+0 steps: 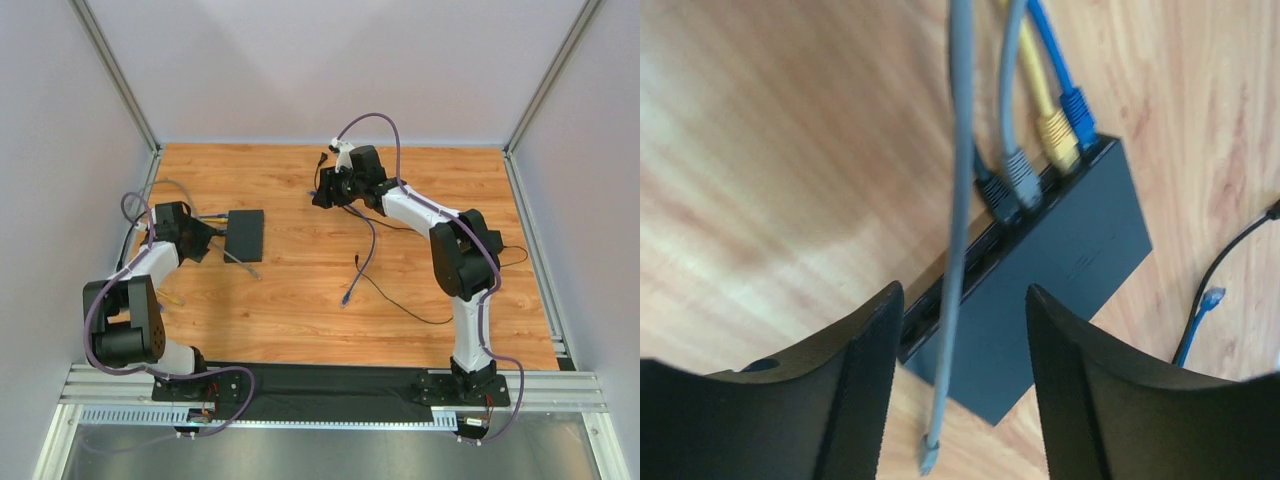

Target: Pull the plug from the switch port

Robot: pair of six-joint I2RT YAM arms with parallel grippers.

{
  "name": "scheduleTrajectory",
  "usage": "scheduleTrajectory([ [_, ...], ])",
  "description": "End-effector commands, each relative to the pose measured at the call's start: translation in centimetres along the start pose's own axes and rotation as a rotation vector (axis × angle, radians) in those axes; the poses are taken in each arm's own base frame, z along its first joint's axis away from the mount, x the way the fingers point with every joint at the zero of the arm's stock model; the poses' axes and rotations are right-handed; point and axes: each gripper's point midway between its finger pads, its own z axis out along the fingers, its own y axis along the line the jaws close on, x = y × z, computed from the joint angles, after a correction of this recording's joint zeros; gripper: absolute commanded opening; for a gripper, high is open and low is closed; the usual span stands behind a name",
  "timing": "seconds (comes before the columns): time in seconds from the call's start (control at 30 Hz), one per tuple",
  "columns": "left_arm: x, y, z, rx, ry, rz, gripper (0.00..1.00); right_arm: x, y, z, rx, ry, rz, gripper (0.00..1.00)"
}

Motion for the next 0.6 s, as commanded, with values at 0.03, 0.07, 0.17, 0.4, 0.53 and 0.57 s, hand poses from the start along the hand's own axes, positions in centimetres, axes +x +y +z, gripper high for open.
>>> scheduleTrajectory([
  [0.03, -2.0, -2.6, 0.7, 0.053, -0.058, 0.022, 0.56, -3.2, 1.8, -0.8, -0.046, -0.087, -0.039, 0.55],
  [0.07, -1.9, -2.4, 0.9, 0.046, -0.053, 0.021, 0.55, -3.1, 1.7, -0.7, -0.047, -0.082, -0.034, 0.55],
  [0.17, -1.6, -1.8, 1.4, 0.035, -0.047, 0.025, 0.51, -3.1, 1.7, -0.7, -0.050, -0.081, -0.032, 0.55],
  [0.4, -1.0, -2.0, 1.9, 0.050, -0.010, 0.060, 0.24, -3.2, 1.3, -0.9, -0.041, -0.085, -0.029, 0.54],
  [0.53, -1.9, -2.0, -0.3, 0.044, -0.055, 0.109, 0.06, -3.2, 1.2, -1.0, -0.039, -0.088, -0.021, 0.55],
  [0.57, -1.7, -1.6, -0.9, 0.033, -0.048, 0.117, 0.02, -3.3, 1.1, -1.1, -0.037, -0.090, -0.018, 0.55],
])
